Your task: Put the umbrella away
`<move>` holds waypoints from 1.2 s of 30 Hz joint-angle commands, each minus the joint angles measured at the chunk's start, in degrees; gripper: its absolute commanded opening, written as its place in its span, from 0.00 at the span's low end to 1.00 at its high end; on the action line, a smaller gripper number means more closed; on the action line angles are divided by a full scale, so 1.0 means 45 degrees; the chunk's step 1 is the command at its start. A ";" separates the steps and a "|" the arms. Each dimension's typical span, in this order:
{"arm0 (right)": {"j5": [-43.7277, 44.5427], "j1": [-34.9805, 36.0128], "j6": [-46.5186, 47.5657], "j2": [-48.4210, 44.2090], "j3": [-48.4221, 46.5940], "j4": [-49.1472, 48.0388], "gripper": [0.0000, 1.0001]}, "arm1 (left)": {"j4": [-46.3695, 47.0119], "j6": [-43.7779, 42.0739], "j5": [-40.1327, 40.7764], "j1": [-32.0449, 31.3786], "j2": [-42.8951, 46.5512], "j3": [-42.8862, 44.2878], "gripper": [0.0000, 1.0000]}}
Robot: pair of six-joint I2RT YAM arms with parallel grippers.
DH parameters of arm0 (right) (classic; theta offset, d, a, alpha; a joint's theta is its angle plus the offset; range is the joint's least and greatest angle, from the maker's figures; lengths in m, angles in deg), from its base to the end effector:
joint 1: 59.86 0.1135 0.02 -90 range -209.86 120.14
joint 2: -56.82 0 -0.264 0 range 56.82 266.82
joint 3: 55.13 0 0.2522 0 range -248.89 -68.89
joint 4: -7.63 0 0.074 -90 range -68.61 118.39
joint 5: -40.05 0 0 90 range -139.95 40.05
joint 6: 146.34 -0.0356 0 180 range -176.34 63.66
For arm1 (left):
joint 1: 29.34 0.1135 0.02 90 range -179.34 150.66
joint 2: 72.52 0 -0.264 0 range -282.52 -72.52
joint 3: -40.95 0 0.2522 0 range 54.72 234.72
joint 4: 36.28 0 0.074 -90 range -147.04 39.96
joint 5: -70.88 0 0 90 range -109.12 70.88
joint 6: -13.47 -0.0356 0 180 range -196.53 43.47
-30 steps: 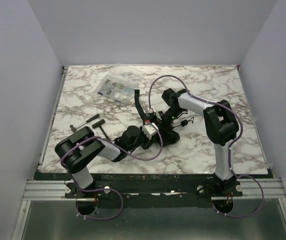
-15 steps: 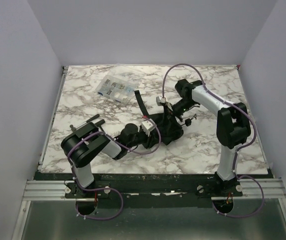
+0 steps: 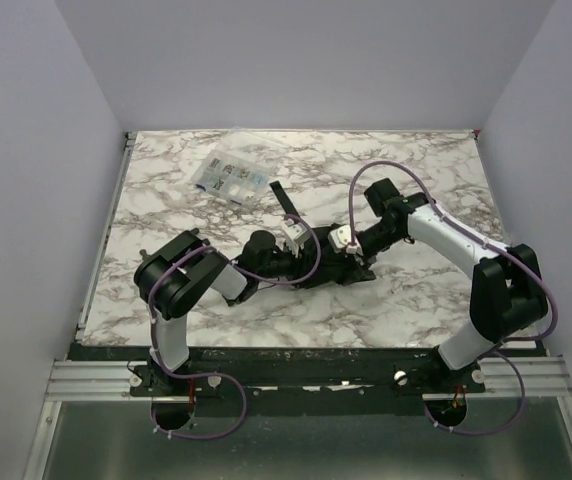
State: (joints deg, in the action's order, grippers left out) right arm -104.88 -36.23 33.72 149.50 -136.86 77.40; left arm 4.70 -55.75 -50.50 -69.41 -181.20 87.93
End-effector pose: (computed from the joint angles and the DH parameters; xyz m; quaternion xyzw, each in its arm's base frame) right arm 0.2588 0.1450 0.2361 -0.7608 0.4524 0.3453 0.3119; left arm 0.2343 -0.2213 0.1046 0.2843 0.7551 -0.4690 0.3592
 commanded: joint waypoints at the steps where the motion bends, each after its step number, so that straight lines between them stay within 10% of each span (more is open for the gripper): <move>1: 0.1807 0.0439 0.0045 -0.0654 0.1973 -0.3995 0.92 | -0.6062 0.1206 -0.1296 0.0337 -0.1980 -0.0652 0.07; 11: 0.5250 0.1324 -0.1133 -0.0035 0.5551 -1.1012 0.91 | -0.7489 0.1745 -0.2908 0.0893 -0.2794 0.0323 0.07; 20: 0.7023 0.1558 -0.0659 0.1556 0.6001 -1.2017 0.72 | -0.9122 0.1895 -0.4392 0.1412 -0.2718 0.1392 0.12; 28: 0.7099 0.1646 -0.1184 0.2487 0.4630 -0.8623 0.33 | -0.9188 0.2644 -0.4758 0.2528 -0.0332 0.2003 0.44; 36: 0.6128 0.2026 -0.1726 0.3373 0.2955 -0.3957 0.24 | -0.8190 0.2467 -0.3367 0.2871 0.2382 0.2681 0.67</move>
State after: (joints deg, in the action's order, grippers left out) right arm -85.43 -27.07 29.17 157.48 -124.90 36.53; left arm -27.41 -44.30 -67.63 -56.62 -176.59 100.84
